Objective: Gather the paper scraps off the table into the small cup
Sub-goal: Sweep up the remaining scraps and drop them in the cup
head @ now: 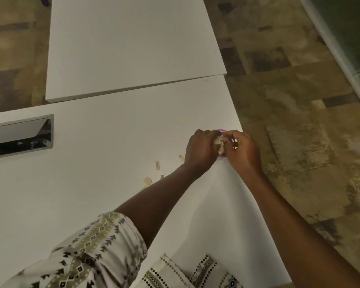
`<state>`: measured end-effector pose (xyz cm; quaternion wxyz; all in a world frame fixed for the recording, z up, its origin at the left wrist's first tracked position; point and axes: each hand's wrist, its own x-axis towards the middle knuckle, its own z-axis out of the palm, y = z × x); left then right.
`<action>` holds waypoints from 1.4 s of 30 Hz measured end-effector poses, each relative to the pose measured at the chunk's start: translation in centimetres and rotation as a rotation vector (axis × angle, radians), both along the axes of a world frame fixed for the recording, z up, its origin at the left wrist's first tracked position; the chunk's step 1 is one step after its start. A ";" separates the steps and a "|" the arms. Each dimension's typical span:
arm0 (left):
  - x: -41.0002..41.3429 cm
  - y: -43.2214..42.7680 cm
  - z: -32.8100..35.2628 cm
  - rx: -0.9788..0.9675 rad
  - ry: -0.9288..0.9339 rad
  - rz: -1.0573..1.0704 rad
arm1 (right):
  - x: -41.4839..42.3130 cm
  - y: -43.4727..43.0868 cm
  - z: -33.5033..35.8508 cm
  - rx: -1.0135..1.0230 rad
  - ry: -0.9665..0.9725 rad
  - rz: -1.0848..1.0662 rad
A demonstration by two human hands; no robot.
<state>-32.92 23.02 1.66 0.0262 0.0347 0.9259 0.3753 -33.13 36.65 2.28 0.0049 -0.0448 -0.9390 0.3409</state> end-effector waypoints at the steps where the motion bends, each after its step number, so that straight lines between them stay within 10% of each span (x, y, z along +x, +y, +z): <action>1: 0.2 -0.2 -0.1 0.002 0.013 -0.005 | 0.1 0.0 0.0 0.011 0.005 0.001; 13: 6.9 -7.2 -3.0 -0.024 -0.065 0.147 | 4.8 -2.6 -0.8 0.136 0.220 0.312; 29: 16.8 -15.4 -7.7 -0.345 -0.311 0.080 | 5.6 -11.5 -7.7 0.237 -0.396 0.317; 42: 15.3 -16.7 -7.3 -0.460 -0.197 -0.075 | 6.6 -16.2 -8.5 0.549 -0.202 0.961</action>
